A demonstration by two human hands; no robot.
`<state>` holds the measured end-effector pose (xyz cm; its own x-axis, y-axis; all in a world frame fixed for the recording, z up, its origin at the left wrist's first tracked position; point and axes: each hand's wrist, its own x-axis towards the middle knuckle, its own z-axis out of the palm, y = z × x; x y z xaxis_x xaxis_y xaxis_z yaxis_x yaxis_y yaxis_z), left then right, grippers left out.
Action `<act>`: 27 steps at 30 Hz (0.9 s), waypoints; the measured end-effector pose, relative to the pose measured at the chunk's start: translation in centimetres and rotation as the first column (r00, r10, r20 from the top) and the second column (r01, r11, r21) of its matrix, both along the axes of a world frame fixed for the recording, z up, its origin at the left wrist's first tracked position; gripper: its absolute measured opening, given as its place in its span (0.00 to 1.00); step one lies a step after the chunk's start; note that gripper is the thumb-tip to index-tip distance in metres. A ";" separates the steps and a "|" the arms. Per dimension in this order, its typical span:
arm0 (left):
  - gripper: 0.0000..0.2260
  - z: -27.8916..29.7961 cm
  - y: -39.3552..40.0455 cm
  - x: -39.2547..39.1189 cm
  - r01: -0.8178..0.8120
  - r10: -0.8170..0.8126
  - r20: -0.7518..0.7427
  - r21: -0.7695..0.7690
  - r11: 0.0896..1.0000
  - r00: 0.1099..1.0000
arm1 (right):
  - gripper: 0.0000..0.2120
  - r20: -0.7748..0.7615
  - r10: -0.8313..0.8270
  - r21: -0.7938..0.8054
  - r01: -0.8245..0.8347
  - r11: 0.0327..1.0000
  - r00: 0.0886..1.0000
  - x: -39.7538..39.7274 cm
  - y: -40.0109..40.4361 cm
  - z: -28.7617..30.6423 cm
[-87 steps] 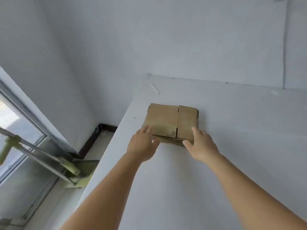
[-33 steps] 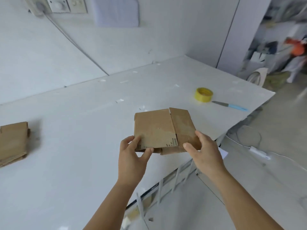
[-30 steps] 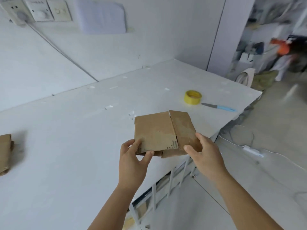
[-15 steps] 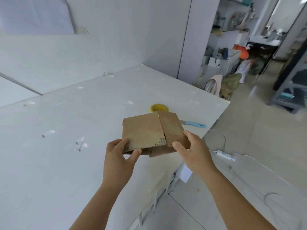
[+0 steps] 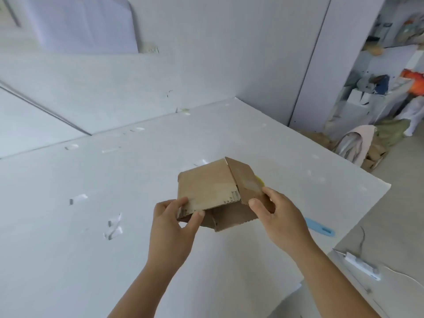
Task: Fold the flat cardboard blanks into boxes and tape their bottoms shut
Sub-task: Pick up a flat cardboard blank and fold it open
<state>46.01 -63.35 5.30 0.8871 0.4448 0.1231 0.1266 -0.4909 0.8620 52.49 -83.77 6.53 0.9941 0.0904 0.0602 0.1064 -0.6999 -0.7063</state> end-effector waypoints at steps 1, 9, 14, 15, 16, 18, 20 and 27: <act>0.19 0.0 -0.3 0.5 -0.032 0.032 -0.002 0.009 0.999 1.000 | 0.26 0.002 0.026 0.012 -0.026 1.000 1.000 1.1 0.0 0.0; 0.24 1.0 -4.9 3.3 -0.317 0.317 0.006 0.030 0.948 0.948 | 0.13 -0.027 0.397 0.137 -0.390 0.910 0.917 9.4 -2.1 0.1; 0.31 2.2 -8.9 3.4 -0.484 0.493 0.063 -0.117 0.867 0.868 | 0.21 -0.017 0.573 0.176 -0.561 0.809 0.820 12.0 -3.1 0.4; 0.30 2.3 -9.4 3.3 -0.513 0.528 0.072 -0.153 0.844 0.846 | 0.23 -0.005 0.594 0.184 -0.583 0.791 0.804 12.1 -3.2 0.3; 0.28 2.4 -9.7 3.1 -0.539 0.559 0.074 -0.185 0.822 0.826 | 0.26 0.012 0.615 0.190 -0.606 0.773 0.788 12.1 -3.2 0.2; 0.23 2.7 -10.0 2.6 -0.565 0.589 0.081 -0.204 0.799 0.804 | 0.29 0.033 0.643 0.202 -0.635 0.746 0.765 12.1 -3.4 -0.1; 0.20 2.9 -10.3 2.1 -0.563 0.582 0.075 -0.184 0.806 0.810 | 0.29 0.030 0.648 0.216 -0.638 0.739 0.761 11.8 -3.7 -0.4; 0.17 3.7 -9.8 0.4 -0.518 0.528 0.030 -0.154 0.841 0.848 | 0.14 0.065 0.637 0.289 -0.626 0.725 0.768 9.6 -3.9 -0.7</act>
<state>46.38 -73.13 8.97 0.5090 0.8570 0.0801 0.2700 -0.2473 0.9305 62.07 -87.70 5.81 0.7150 0.6832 0.1485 0.4232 -0.2538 -0.8698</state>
